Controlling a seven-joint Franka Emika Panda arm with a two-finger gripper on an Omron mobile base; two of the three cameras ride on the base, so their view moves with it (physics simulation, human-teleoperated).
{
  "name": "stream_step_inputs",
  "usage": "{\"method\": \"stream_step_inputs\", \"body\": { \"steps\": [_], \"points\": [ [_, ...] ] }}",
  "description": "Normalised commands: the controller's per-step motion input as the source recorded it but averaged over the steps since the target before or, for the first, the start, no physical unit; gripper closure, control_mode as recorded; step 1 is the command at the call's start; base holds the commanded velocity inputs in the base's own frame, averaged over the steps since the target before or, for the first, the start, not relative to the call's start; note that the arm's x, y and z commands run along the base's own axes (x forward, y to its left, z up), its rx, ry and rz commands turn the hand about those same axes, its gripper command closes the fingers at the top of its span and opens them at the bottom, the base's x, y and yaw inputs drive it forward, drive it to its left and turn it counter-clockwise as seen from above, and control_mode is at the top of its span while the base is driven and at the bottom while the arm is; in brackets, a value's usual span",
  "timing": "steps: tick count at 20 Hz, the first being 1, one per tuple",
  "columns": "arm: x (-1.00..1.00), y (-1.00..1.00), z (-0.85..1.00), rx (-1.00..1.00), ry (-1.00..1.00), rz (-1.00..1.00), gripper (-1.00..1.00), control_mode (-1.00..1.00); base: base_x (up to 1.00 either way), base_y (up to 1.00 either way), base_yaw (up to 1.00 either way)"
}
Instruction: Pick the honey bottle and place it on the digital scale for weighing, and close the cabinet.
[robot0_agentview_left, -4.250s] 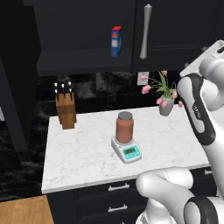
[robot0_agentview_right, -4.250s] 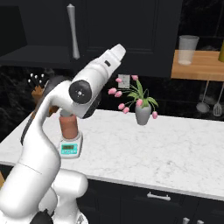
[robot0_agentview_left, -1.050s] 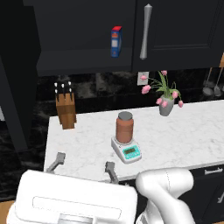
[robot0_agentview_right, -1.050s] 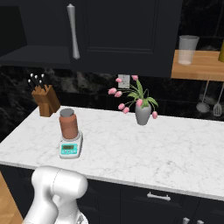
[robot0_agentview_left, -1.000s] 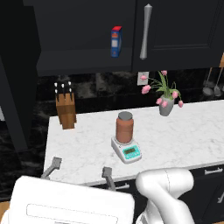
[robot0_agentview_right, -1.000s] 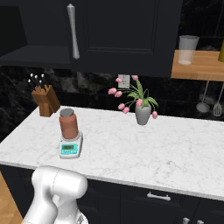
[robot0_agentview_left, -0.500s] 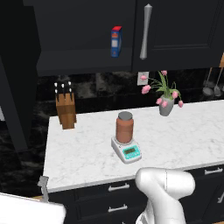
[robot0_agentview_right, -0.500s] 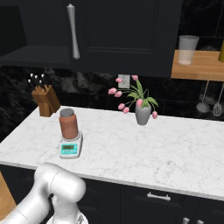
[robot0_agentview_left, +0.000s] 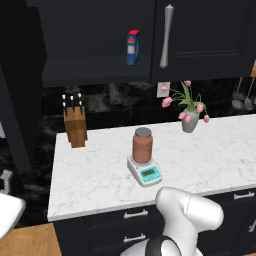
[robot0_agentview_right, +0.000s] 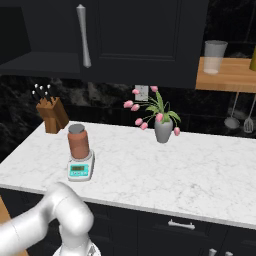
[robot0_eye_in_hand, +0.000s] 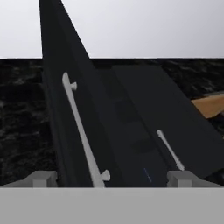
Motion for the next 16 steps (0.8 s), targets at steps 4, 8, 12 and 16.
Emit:
{"method": "stream_step_inputs", "body": {
  "steps": [4,8,12,16],
  "points": [
    [1.00,0.40,-0.18,-0.01,0.09,0.00,-1.00,-1.00,0.00,0.00,0.00],
    [1.00,0.41,-0.22,0.00,0.15,0.00,-1.00,-1.00,0.00,0.00,0.00],
    [0.76,-0.20,0.11,0.03,0.21,0.00,-1.00,-1.00,0.00,0.00,0.00],
    [0.19,-0.88,0.59,0.13,0.11,0.00,-1.00,-1.00,0.00,0.00,0.00]
  ]
}}
